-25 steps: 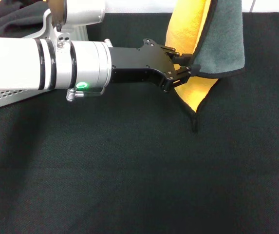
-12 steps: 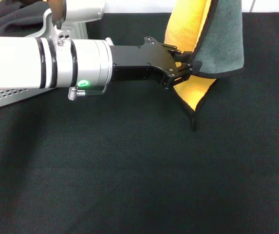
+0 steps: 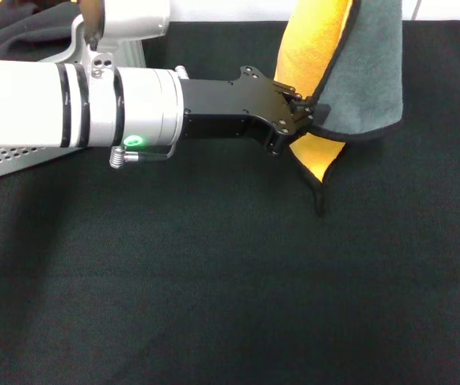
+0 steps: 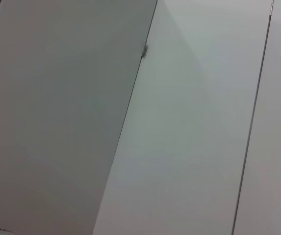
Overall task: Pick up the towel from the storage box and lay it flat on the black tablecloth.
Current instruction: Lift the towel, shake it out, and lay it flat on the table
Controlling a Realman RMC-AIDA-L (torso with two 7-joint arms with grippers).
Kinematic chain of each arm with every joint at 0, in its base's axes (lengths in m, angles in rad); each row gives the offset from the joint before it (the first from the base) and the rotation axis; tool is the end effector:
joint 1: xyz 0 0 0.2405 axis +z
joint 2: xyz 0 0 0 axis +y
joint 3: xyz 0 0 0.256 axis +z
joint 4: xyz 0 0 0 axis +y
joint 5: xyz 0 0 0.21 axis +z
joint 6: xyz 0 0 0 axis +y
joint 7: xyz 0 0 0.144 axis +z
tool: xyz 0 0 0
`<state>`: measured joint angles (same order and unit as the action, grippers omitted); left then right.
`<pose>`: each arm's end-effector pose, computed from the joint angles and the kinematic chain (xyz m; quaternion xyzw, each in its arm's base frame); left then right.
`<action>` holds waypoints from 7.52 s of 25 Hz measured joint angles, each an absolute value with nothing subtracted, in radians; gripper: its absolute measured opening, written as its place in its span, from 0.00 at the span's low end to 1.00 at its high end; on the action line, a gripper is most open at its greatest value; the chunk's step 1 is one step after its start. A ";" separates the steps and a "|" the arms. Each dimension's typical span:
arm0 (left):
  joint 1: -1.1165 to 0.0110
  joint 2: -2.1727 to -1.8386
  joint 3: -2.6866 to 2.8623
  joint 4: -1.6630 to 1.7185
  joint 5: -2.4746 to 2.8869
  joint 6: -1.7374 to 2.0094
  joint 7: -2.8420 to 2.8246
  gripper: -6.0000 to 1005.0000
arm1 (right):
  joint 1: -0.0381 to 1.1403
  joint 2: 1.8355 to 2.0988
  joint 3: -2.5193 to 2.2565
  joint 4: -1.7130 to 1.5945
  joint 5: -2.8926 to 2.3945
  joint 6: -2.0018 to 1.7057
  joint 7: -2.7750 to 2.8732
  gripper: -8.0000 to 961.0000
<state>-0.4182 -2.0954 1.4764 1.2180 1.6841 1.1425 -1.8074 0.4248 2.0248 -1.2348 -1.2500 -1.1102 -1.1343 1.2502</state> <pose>-0.1333 0.3429 -0.0333 -0.9575 -0.1350 -0.2191 0.1300 0.1036 0.3745 0.0973 -0.8415 -0.0590 0.4265 0.3264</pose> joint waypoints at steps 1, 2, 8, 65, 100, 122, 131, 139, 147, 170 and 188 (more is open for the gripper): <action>-0.418 -2.095 1.470 1.219 1.684 1.150 -1.809 0.09 | 0.425 2.025 -1.235 -1.250 -1.110 -1.134 1.250 0.03; -0.418 -2.095 1.458 1.220 1.681 1.165 -1.811 0.08 | 0.409 2.024 -1.235 -1.254 -1.110 -1.145 1.251 0.03; -0.407 -2.094 1.261 1.219 1.577 1.339 -1.804 0.04 | 0.325 2.019 -1.214 -1.252 -1.096 -1.233 1.288 0.03; -0.656 -1.894 1.192 1.152 1.977 2.031 -1.919 0.03 | 0.381 2.010 -1.140 -0.631 -1.515 -1.737 1.378 0.05; -0.649 -1.584 1.591 1.266 1.312 2.045 -2.280 0.03 | 0.262 2.010 -1.084 -0.724 -1.542 -2.148 1.379 0.05; -0.600 -1.498 1.657 1.350 1.217 2.051 -2.379 0.03 | 0.202 2.014 -1.181 -0.847 -1.443 -2.149 1.470 0.06; -0.654 -1.533 1.649 1.270 1.256 2.048 -2.374 0.03 | 0.221 2.005 -1.160 -0.838 -1.444 -2.137 1.463 0.06; -0.740 -1.581 1.615 1.109 1.293 2.044 -2.377 0.03 | 0.258 1.998 -1.017 -0.790 -1.510 -2.112 1.424 0.06; -0.775 -1.695 1.426 1.050 1.615 2.037 -2.309 0.03 | 0.287 1.996 -0.999 -0.755 -1.504 -1.996 1.380 0.06; -0.884 -1.926 1.035 1.053 2.455 1.758 -2.085 0.04 | 0.519 1.993 -1.011 -0.701 -1.560 -1.489 1.363 0.07; -0.883 -2.073 1.079 1.123 2.757 1.504 -2.097 0.04 | 0.638 2.010 -1.022 -0.620 -1.669 -1.253 1.364 0.07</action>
<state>-0.8831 -2.0728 1.0787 1.1228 2.7565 1.5044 -2.0971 0.6383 2.0099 -1.0225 -0.6202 -1.6688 -1.2527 1.3645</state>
